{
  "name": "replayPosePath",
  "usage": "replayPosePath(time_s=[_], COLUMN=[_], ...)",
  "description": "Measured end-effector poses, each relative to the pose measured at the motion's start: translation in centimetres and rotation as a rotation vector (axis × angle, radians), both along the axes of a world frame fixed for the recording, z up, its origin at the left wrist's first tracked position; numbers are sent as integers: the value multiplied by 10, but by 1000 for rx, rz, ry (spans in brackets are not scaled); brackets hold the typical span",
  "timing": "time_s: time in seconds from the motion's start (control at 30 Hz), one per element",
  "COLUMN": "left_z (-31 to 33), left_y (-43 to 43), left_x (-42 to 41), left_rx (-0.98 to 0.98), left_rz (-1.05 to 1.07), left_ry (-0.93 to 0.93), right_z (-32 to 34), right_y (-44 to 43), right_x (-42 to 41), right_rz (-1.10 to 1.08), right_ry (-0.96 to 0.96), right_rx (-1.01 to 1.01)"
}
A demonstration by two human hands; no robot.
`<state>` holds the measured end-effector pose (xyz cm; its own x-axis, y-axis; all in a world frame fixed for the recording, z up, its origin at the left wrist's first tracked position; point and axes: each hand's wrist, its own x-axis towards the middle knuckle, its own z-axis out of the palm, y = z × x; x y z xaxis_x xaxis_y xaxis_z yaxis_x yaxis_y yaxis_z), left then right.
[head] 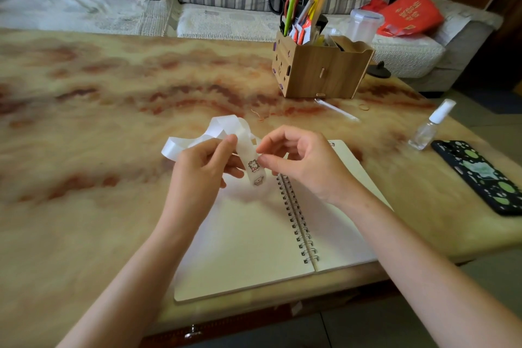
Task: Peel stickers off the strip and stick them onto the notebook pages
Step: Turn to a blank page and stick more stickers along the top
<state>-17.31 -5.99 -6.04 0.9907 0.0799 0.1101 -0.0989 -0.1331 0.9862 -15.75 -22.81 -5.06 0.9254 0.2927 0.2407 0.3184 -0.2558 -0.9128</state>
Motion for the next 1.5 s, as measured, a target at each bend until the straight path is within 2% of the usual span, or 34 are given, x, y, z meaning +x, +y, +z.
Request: replayPosePath(time_s=[0.27,1.1,1.5], left_z=[1,-1,-3], left_y=[-1,-2,-4], left_x=[-4,-2,-3], left_rx=[28,20,17], left_rz=[-86,-92,-62], left_ry=[24,15,65], right_z=[-1,-2,-2], right_y=[-1,-1,-4], right_x=[-2,1,-2], right_rz=[-61,-59,-59], right_ry=[-41,-28,-84], right_rx=[-15,-15,-169])
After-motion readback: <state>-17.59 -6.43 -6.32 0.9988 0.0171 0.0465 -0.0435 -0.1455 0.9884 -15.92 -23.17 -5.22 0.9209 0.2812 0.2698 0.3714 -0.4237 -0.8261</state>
